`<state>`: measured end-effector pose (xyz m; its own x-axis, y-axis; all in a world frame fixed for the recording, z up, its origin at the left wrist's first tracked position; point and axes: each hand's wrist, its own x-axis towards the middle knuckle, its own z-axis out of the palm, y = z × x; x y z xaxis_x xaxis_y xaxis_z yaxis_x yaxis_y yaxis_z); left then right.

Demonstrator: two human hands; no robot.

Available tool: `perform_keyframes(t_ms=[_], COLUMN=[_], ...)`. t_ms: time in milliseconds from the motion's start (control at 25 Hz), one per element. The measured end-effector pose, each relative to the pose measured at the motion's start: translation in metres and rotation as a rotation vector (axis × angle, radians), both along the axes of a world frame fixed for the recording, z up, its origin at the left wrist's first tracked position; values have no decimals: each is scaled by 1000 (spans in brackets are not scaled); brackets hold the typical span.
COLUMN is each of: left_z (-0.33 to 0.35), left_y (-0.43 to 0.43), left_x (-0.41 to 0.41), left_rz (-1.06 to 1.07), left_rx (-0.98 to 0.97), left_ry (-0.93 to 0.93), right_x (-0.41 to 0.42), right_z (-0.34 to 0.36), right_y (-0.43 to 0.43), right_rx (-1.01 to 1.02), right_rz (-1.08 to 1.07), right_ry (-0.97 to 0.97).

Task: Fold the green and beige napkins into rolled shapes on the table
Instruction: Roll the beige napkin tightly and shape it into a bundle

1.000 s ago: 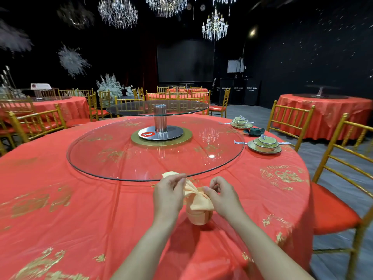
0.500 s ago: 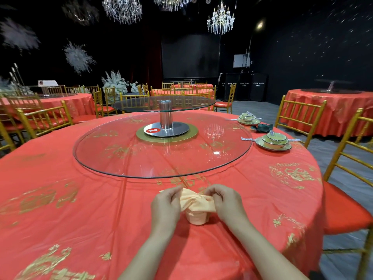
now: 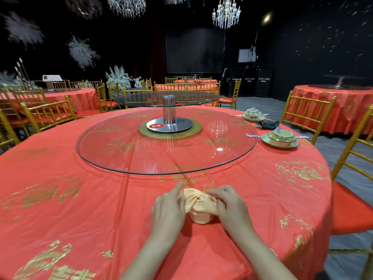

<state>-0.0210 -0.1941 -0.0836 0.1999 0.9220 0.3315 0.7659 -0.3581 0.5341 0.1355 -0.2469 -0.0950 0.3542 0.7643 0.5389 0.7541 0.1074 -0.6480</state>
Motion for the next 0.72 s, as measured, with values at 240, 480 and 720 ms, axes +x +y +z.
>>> perform_keyframes(t_ms=[240, 480, 720], left_z=[19, 27, 6], left_y=[7, 1, 14], left_x=[3, 3, 4], left_rz=[-518, -624, -620], left_rx=[252, -45, -5], left_ry=[-5, -178, -74], right_x=[-3, -6, -5], right_z=[-4, 2, 0], right_y=[0, -10, -9], right_rx=[204, 282, 387], right_rz=[-90, -41, -37], right_ry=[-278, -324, -539])
